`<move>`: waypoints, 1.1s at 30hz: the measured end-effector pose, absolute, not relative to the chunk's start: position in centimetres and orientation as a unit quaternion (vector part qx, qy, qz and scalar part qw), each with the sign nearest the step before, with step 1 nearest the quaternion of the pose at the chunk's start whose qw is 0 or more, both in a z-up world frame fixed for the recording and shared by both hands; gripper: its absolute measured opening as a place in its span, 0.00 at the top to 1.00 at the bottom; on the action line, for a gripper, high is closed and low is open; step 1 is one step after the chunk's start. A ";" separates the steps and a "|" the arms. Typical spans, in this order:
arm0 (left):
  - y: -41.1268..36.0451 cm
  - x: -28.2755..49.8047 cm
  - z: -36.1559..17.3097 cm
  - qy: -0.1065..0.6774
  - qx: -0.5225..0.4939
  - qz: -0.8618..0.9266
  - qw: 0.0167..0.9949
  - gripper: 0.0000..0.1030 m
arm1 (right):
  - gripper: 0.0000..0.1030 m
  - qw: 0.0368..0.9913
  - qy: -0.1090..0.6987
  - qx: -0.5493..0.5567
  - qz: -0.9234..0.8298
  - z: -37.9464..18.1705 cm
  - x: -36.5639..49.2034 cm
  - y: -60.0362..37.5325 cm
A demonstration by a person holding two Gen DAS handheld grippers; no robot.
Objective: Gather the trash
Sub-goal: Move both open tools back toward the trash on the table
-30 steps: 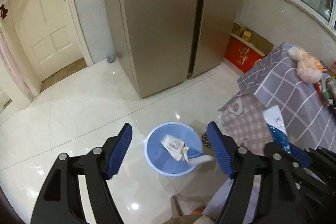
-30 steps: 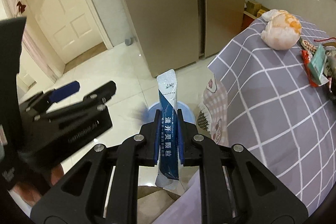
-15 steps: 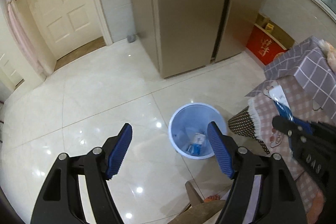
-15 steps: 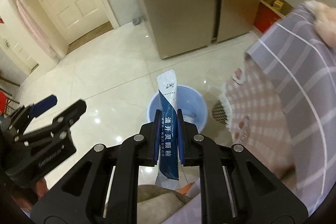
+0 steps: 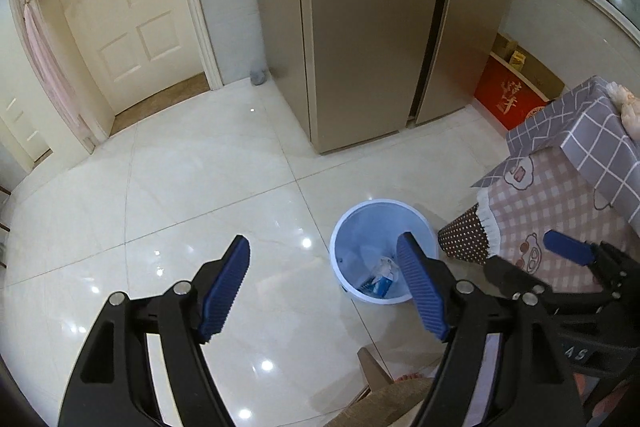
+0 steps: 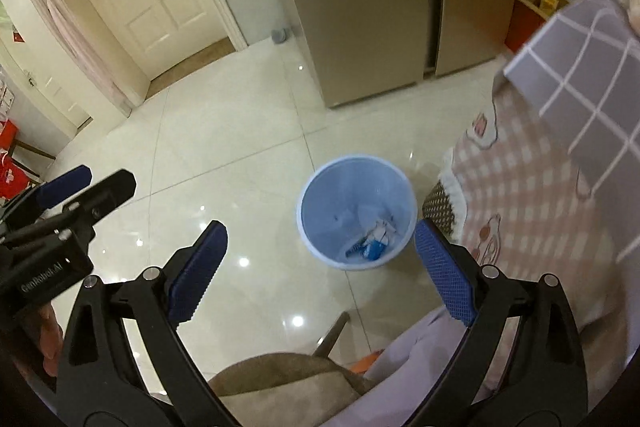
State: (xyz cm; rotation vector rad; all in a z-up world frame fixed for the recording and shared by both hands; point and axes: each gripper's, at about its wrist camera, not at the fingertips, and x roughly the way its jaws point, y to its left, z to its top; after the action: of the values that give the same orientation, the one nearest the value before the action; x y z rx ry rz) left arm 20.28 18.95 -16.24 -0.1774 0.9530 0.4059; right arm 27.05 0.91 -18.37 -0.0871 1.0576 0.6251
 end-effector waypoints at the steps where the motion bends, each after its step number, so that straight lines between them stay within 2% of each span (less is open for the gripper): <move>1: 18.8 20.2 -16.2 0.456 -0.083 0.194 0.865 0.28 | 0.10 0.815 0.498 -0.042 0.292 -18.4 26.9 0.8; 10: 17.3 19.1 -15.3 0.447 -0.081 0.194 0.870 0.28 | 0.10 0.818 0.489 -0.038 0.300 -17.0 25.0 -0.9; 17: 16.1 18.0 -13.5 0.431 -0.079 0.184 0.880 0.28 | 0.10 0.829 0.456 -0.033 0.322 -13.7 22.8 -2.4; 20: 15.1 17.7 -12.6 0.419 -0.073 0.176 0.888 0.24 | 0.10 0.834 0.443 -0.031 0.326 -12.6 22.2 -3.3; 33: 11.4 16.1 -8.3 0.371 -0.070 0.135 0.916 0.23 | 0.10 0.861 0.382 0.004 0.335 -6.9 19.5 -7.9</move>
State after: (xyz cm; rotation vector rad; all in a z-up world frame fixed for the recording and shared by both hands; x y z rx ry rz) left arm 16.05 11.35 -8.31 -0.1449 0.7642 0.2786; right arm 19.48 -7.87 -6.94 0.0093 0.8022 0.7029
